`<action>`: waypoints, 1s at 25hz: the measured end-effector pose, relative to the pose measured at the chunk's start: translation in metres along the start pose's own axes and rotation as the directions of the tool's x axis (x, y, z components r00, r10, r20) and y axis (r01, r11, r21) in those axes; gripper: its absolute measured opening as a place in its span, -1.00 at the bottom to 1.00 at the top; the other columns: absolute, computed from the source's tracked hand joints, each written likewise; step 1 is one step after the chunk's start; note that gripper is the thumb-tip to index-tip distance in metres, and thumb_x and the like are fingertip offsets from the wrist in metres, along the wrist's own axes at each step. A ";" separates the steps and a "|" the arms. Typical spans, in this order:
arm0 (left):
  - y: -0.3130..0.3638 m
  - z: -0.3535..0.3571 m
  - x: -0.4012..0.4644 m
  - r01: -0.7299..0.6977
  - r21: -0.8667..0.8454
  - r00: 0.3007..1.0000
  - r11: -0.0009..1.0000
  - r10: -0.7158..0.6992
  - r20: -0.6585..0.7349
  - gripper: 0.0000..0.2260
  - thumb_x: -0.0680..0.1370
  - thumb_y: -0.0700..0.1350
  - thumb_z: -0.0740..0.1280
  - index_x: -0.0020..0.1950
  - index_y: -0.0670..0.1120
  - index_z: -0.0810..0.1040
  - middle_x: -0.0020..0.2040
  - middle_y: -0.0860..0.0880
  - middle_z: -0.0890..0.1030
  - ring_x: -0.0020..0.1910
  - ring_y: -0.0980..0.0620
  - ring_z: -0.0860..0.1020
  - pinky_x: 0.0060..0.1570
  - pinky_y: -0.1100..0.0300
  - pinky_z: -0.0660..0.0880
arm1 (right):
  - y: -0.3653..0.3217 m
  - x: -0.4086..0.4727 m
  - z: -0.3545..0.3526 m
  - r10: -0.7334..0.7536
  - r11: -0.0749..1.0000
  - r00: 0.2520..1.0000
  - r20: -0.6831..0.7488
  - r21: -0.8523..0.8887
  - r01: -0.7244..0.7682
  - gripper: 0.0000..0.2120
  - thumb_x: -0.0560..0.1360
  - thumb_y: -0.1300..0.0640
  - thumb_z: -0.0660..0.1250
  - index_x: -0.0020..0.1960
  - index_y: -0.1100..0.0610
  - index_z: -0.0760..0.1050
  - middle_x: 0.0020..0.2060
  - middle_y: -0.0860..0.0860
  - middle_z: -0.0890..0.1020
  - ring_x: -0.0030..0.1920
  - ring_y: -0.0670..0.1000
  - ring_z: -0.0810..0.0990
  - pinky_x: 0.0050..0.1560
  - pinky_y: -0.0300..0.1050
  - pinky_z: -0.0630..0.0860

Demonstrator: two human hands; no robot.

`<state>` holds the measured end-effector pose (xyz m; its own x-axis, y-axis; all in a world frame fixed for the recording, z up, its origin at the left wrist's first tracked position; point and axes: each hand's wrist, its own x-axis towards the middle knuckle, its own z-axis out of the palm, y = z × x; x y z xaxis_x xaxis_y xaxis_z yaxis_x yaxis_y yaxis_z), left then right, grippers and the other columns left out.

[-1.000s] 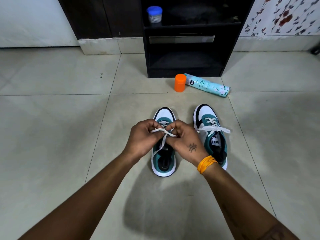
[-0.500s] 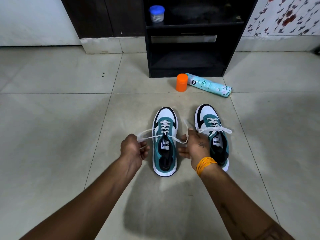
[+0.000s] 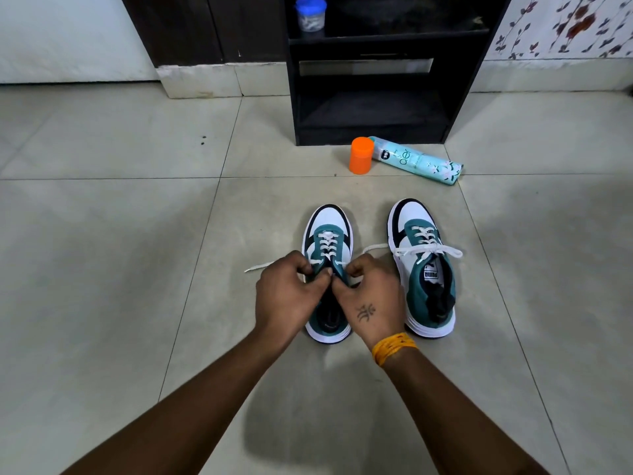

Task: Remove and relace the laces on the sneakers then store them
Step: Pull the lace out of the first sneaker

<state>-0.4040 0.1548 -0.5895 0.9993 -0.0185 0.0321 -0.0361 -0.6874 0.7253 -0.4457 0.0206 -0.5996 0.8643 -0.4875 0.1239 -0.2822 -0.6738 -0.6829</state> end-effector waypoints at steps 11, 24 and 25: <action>-0.018 0.007 -0.005 0.061 -0.226 0.998 0.972 -0.067 -0.019 -0.84 0.48 0.03 0.36 -0.25 0.00 0.57 -0.27 0.12 0.66 -0.33 0.12 0.62 -0.22 0.11 0.59 | 0.012 -0.012 0.017 0.162 0.933 0.977 -0.138 0.344 -0.106 -0.83 0.49 0.13 0.48 -0.23 0.11 0.55 -0.36 -0.07 0.60 -0.36 -0.09 0.51 -0.27 -0.17 0.40; 0.003 -0.006 0.022 -0.260 -0.112 0.964 0.959 0.252 -0.083 -0.93 0.53 -0.13 0.44 -0.12 0.03 0.68 -0.23 0.08 0.63 -0.29 0.09 0.59 -0.23 0.14 0.52 | 0.013 -0.016 0.017 0.044 0.981 0.987 -0.157 0.195 -0.012 -0.80 0.50 0.05 0.50 -0.17 0.11 0.53 -0.28 -0.02 0.60 -0.30 0.01 0.55 -0.26 -0.09 0.46; 0.001 -0.006 0.025 -0.073 -0.271 0.993 0.960 0.045 -0.108 -0.92 0.52 -0.14 0.45 -0.15 0.03 0.69 -0.28 0.09 0.64 -0.32 0.10 0.59 -0.21 0.12 0.55 | 0.013 -0.017 0.017 0.059 0.978 0.986 -0.156 0.209 -0.025 -0.79 0.50 0.04 0.50 -0.17 0.10 0.52 -0.27 -0.03 0.60 -0.30 -0.01 0.54 -0.26 -0.11 0.44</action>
<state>-0.3795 0.1581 -0.5837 0.9899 0.0294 0.1387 -0.1096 -0.4621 0.8800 -0.4568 0.0298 -0.6226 0.7704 -0.6072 0.1943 -0.2111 -0.5305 -0.8210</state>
